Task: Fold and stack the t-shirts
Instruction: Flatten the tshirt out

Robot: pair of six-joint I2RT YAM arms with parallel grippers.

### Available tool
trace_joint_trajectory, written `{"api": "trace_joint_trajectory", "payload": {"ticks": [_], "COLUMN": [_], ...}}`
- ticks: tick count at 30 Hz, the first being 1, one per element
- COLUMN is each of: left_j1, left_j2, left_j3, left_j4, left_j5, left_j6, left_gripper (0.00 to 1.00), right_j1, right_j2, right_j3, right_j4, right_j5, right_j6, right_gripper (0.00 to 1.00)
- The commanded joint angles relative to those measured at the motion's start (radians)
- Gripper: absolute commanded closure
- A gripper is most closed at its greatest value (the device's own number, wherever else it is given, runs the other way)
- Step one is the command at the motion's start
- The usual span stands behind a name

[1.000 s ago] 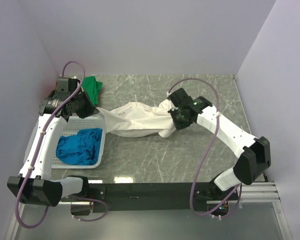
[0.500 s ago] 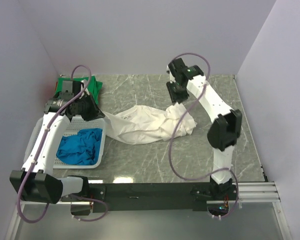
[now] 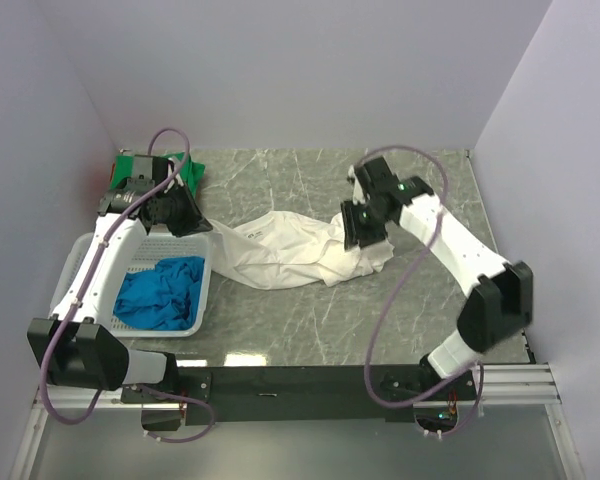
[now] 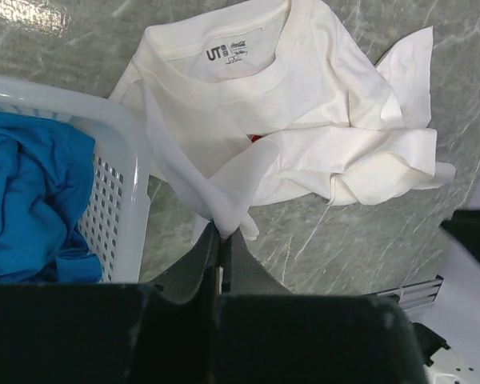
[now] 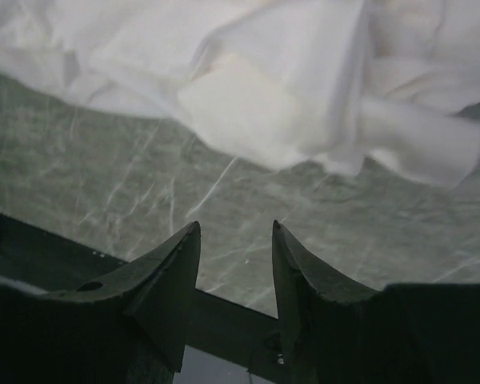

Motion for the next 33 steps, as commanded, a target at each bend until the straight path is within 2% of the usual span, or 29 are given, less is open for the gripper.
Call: {"api": "trace_joint_trajectory", "payload": {"ticks": [1,2,5,8,26,28,33], "left_j1": [0.003,0.003,0.003,0.003,0.002,0.002,0.003], "left_j2": [0.019,0.019,0.021,0.015,-0.064,-0.073,-0.076], "left_j3": [0.031,0.032,0.039,0.039,-0.021,-0.026,-0.034], "left_j4": [0.038,0.04,0.034,0.037,0.003,0.003,0.002], "left_j5": [0.019,0.021,0.019,0.019,-0.018,-0.019,-0.018], "left_j6": [0.004,0.009,0.015,0.012,-0.014,-0.019,-0.029], "left_gripper": [0.99,0.99,0.99,0.99,0.99,0.99,0.99], "right_j1": [0.014,0.016,0.016,0.016,-0.038,-0.053,-0.073], "right_j2": [-0.131,-0.146,-0.173,-0.174,-0.09,-0.1,-0.09], "right_j3": [-0.191,-0.263,-0.35,-0.403,-0.498,-0.507,-0.521], "right_j4": [0.132,0.181,0.264,0.332,0.407,0.413,0.462], "right_j5": [-0.128,-0.14,-0.205,-0.206,-0.119,-0.114,-0.154], "right_j6": [0.109,0.126,0.183,0.213,0.155,0.157,0.146], "right_gripper": [0.52,0.52,0.51,0.51,0.5,0.46,0.45]}}
